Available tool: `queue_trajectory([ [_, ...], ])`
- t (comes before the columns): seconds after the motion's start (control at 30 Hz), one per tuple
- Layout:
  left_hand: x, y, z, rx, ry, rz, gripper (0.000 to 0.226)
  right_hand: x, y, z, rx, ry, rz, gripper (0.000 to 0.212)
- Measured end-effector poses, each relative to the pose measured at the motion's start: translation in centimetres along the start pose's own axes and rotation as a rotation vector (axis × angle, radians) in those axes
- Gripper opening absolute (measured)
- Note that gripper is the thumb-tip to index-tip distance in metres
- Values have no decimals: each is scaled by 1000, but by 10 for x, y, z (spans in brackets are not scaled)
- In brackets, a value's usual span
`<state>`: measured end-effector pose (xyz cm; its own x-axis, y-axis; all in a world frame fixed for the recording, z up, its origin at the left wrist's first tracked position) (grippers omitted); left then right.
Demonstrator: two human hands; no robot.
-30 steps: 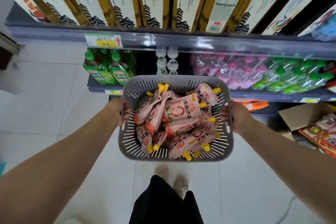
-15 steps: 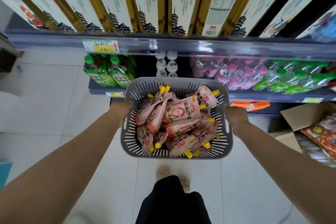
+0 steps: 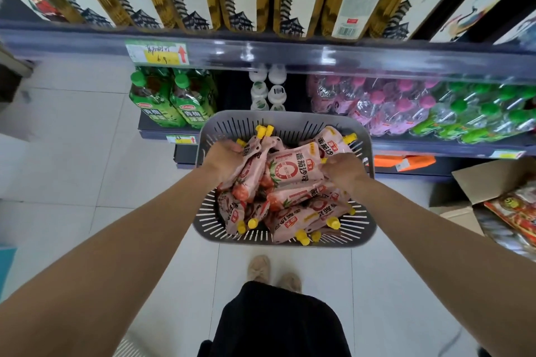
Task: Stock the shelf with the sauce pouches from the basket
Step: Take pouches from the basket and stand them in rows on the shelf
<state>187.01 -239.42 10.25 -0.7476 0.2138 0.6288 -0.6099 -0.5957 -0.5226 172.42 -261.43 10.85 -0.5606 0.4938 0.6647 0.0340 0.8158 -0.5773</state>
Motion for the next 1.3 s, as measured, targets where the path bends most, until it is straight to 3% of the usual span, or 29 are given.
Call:
queue_trajectory([
  [0.13, -15, 15, -7, -128, 17, -71, 27, -21, 20, 10, 46, 67, -21, 30],
  [0.3, -31, 29, -15, -166, 11, -200, 49, -39, 40, 15, 18, 100, -63, 27],
  [0.37, -38, 26, -14, -130, 29, -190, 39, -45, 42, 15, -1, 111, -30, 16],
  [0.5, -51, 22, -18, -157, 25, -199, 40, -52, 40, 23, 95, 161, 97, 36],
  [0.63, -63, 38, -16, -169, 11, -304, 63, -61, 45, 32, 8, 156, 115, 45],
  [0.9, -72, 55, -20, 0, -68, -409, 54, -65, 39, 42, -20, 222, 141, 89],
  [0.97, -71, 54, -20, 0, -68, -397, 41, -64, 39, 45, -119, 240, 150, 86],
  [1.07, -70, 48, -11, -92, 6, -294, 27, -58, 39, 47, -221, 254, 124, 58],
  [1.3, -57, 33, 0, -288, 103, -257, 29, -42, 36, 15, -454, 139, 62, 28],
])
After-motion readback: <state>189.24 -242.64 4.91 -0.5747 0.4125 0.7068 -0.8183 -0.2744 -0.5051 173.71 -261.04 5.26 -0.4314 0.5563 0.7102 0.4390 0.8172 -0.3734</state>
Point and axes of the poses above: each hand's wrist, its own x-axis away from the middle knuckle, its own y-axis out of the palm, z = x × y, the point moved 9 cm from there along -x, towards the middle knuckle, and after that the axes turned 2 degrees about -y, right-handed, at the moved point
